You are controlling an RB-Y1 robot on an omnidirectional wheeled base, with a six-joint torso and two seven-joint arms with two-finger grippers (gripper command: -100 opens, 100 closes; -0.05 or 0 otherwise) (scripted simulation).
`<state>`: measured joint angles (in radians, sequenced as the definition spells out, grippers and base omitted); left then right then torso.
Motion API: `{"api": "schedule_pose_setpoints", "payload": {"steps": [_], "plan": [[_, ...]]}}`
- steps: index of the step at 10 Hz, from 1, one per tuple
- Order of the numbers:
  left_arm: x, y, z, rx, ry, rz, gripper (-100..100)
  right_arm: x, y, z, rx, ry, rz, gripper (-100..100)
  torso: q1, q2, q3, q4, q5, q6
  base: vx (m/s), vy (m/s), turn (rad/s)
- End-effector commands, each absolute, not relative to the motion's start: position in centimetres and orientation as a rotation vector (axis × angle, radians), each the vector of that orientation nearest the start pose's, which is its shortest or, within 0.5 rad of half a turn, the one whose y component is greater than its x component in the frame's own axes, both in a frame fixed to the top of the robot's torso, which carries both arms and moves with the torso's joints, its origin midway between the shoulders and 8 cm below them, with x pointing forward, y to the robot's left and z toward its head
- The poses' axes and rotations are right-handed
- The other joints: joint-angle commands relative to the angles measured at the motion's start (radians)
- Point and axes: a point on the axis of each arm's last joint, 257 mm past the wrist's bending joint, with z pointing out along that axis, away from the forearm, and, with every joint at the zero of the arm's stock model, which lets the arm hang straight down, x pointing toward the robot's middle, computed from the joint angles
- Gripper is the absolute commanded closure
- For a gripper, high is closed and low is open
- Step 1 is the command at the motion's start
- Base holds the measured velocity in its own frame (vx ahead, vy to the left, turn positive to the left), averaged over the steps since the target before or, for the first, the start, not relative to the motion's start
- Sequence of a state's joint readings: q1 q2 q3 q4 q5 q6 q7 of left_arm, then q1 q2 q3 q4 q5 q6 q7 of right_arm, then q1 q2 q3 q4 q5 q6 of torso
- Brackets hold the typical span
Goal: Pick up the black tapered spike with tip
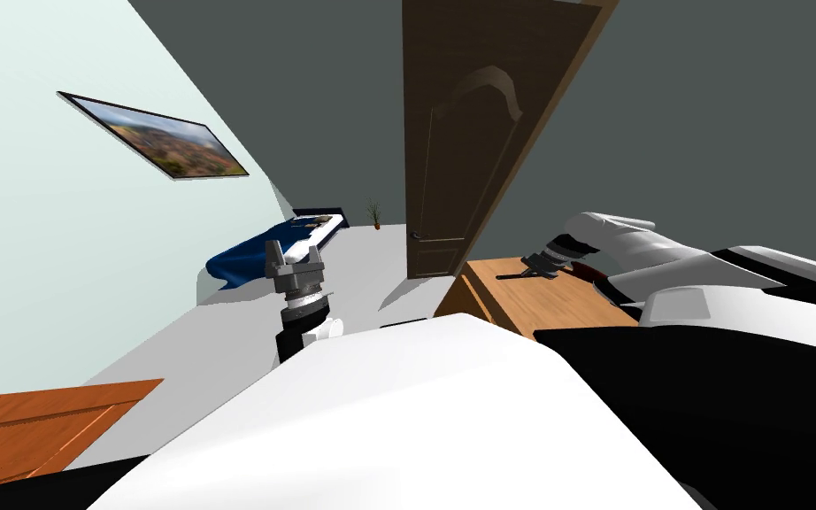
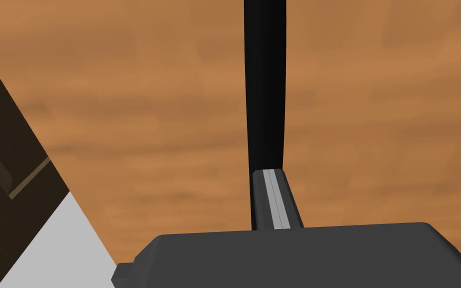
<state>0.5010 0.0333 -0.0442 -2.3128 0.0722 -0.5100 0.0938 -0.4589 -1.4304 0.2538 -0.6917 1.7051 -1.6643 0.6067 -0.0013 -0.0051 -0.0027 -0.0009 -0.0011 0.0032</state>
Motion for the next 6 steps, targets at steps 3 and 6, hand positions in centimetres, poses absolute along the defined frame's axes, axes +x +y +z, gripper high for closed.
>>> {"api": "schedule_pose_setpoints", "payload": {"steps": [3,6], "plan": [[33.7,26.9,4.0,-0.687,0.543,-1.491,0,28.4,-66.4,-17.3,-2.084,2.252,-0.058,-100,0.0,0.0,0.0,0.0,0.0,0.0,-0.005,-0.001,-0.013],[33.7,26.9,4.0,-0.687,0.543,-1.491,0,29.4,-67.4,-16.5,-2.068,2.246,-0.141,-100,0.0,0.001,0.001,0.0,0.0,0.0,-0.012,-0.002,-0.022]]}}
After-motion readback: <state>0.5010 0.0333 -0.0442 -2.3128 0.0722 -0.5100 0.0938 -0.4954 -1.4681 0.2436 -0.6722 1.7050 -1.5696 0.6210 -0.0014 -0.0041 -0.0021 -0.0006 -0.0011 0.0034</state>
